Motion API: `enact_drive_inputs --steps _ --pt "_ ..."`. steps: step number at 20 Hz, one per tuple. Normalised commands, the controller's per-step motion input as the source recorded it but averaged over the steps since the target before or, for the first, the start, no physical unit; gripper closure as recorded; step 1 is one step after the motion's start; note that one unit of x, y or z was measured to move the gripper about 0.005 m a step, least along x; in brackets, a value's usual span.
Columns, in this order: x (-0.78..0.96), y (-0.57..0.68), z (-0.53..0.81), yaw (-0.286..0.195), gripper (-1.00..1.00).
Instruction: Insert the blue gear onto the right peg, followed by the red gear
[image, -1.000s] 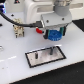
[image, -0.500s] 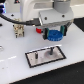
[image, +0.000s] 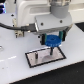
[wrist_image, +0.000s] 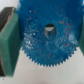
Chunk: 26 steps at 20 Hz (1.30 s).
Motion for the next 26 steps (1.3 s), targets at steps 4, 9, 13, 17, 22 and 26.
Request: enact_drive_inputs --steps 4,9,13,17,22,26 --pt "0.44 -0.04 -0.03 0.0 1.0" --pt "0.28 -0.04 -0.1 0.0 1.0" --pt "0.16 -0.03 -0.06 0.0 1.0" --pt "0.21 0.02 -0.16 0.0 1.0" --pt "0.2 0.06 -0.14 0.0 1.0" --pt "0.13 0.04 -0.15 0.0 1.0"
